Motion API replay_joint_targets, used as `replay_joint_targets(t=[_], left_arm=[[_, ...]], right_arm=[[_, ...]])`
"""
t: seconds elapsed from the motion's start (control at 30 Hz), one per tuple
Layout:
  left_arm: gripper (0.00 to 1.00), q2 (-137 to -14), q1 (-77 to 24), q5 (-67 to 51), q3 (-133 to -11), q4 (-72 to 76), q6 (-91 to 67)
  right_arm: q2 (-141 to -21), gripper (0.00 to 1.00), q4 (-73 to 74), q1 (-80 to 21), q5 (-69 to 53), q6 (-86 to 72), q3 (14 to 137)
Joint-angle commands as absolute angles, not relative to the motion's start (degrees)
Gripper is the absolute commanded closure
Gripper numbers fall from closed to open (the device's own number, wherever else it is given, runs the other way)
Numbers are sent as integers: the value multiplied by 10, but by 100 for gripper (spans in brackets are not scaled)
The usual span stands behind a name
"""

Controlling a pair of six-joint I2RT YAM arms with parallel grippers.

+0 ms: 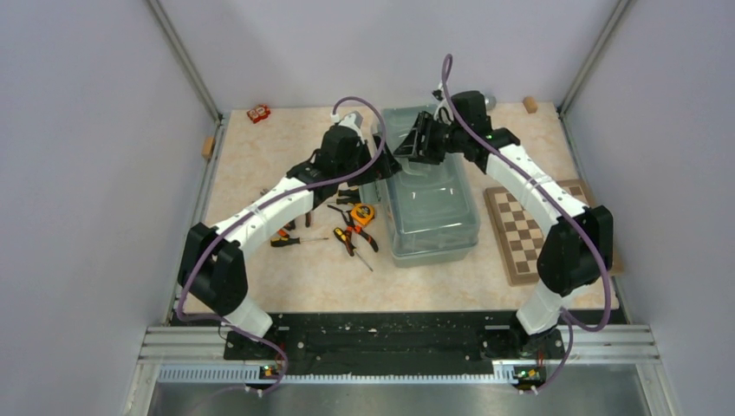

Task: Pack the tool kit

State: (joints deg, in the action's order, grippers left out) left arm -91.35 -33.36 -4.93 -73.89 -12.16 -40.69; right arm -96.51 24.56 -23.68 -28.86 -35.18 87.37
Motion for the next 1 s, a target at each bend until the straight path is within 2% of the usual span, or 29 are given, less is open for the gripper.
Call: replay_joint_targets(t=[0.0, 0.1, 0.3, 0.4, 0.53, 0.6, 0.67, 0.97], left_arm=[[5, -895, -333, -43, -724, -109, -408], [5, -888, -333, -35, -717, -109, -406], [5, -886, -332, -29, -708, -104, -411], [5, -895, -332, -39, -713, -94, -418], [5, -904, -333, -46, -722, -84, -426], [5, -907, -332, -50, -729, -77, -431], [5, -912, -332, -57, -739, -72, -433], [5, -936, -333, -76, -776, -68, -437]], right_arm=[[-949, 55, 181, -243, -347, -385, 867], [-936, 59, 154, -236, -353, -393, 853], [-923, 60, 117, -233, -375, -351, 821], [-911, 56, 89, -233, -399, -321, 794], [-890, 47, 75, -233, -419, -287, 770], [-876, 41, 80, -233, -408, -256, 762], [-861, 39, 85, -233, -384, -227, 752], [-779, 39, 97, -233, -264, -82, 672]])
